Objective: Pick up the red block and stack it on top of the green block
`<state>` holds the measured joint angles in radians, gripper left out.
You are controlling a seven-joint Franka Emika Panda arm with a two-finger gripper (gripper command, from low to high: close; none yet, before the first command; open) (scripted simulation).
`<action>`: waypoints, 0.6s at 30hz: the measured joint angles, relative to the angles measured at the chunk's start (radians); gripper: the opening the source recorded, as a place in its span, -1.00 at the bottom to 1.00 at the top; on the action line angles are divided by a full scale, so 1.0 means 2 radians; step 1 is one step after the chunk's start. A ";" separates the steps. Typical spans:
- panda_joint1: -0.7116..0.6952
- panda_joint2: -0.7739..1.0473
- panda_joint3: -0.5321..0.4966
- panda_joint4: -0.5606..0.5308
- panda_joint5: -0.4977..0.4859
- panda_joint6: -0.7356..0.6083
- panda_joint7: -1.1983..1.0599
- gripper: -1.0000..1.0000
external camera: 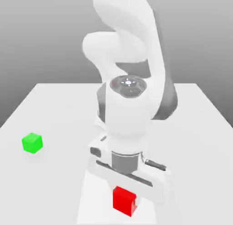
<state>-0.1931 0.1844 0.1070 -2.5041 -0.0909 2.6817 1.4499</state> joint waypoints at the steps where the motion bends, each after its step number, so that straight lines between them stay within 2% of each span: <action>1: -0.013 -0.011 -0.014 -0.011 -0.001 -0.001 0.003 -1.00; 4: -0.062 -0.046 -0.062 -0.046 -0.005 -0.002 0.014 -1.00; 8: -0.215 -0.107 -0.123 -0.102 -0.016 -0.005 0.034 -1.00; 13: -0.289 -0.178 -0.182 -0.167 -0.015 -0.005 0.047 -1.00; 18: -0.292 -0.115 -0.198 -0.177 0.029 0.066 0.019 -1.00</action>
<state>-0.7772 -0.0459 -0.2891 -2.8573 -0.0337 2.8145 1.4872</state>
